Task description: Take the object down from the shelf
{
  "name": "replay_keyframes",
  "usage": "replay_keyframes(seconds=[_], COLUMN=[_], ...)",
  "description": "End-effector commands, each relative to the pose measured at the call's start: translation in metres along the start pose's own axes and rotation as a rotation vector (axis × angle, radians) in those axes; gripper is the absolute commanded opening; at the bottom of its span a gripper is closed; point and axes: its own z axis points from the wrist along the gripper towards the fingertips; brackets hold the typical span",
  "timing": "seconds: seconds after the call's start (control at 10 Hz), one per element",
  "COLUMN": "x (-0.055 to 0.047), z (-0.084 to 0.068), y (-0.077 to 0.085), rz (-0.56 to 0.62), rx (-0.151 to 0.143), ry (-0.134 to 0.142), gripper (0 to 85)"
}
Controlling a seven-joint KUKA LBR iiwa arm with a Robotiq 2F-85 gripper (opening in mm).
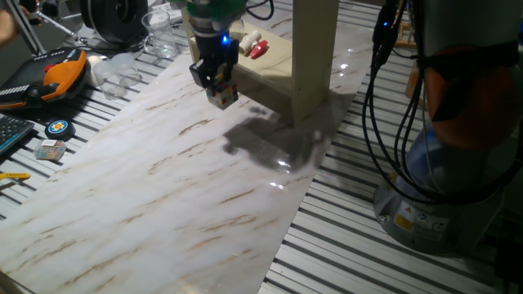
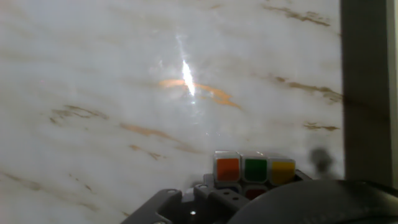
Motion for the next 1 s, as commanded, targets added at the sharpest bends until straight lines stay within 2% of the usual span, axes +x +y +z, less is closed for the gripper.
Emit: replay_keyframes(seconds=[0.0,0.6,0.9], x=[0.001,0.007,0.006], z=[0.004,0.031,0.033], y=[0.003,0.010,0.010], rz=[0.004,0.030,0.031], rx=[-0.001,-0.019,-0.024], ry=[-0.002,-0.032,-0.033], gripper=[0.0,0.0,0.0])
